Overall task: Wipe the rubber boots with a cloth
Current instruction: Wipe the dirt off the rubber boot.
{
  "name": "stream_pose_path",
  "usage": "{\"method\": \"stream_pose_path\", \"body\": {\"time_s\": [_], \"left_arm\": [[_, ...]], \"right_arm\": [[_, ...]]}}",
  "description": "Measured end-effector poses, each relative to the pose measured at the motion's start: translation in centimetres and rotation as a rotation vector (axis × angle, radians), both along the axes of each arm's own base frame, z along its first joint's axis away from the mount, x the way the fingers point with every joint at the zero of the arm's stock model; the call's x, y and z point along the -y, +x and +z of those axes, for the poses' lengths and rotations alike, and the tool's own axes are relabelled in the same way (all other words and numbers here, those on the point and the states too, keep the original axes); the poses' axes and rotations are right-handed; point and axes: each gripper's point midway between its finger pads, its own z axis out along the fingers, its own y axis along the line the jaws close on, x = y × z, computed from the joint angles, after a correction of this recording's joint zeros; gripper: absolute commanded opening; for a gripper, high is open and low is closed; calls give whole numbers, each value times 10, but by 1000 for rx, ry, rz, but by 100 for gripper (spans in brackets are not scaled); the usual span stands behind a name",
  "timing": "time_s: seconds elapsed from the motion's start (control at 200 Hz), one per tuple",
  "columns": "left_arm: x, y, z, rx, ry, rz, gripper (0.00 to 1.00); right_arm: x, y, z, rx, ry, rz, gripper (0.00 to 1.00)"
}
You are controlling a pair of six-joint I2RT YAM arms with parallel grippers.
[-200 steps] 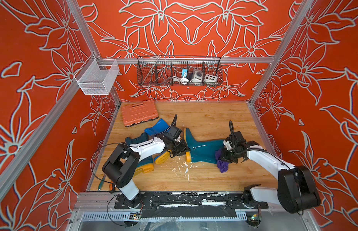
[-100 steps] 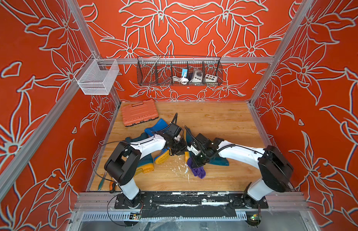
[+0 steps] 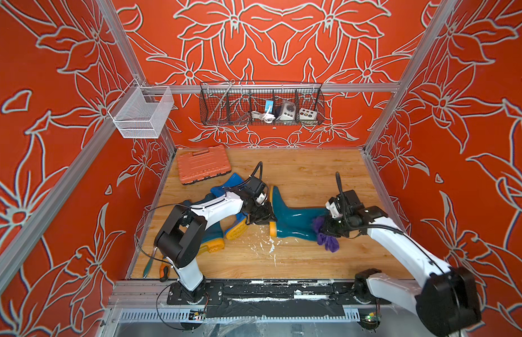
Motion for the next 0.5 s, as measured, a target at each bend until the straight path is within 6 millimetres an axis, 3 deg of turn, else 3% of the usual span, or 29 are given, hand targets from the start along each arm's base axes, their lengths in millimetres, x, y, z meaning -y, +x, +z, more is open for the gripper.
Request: {"method": "stream_pose_path", "body": {"time_s": [0.045, 0.11, 0.205, 0.34, 0.5], "left_arm": [[-3, -4, -2, 3, 20, -34, 5], [-7, -10, -3, 9, 47, -82, 22], [-11, -11, -1, 36, 73, -133, 42], [-10, -5, 11, 120, 56, -167, 59], [-12, -10, 30, 242, -6, -163, 61]], "right_arm": [[-1, 8, 25, 74, 18, -11, 0], [-1, 19, 52, 151, 28, -23, 0], [-4, 35, 67, 185, 23, -28, 0], [-12, 53, 48, 101, 1, -12, 0], [-28, 59, 20, 14, 2, 32, 0]]}}
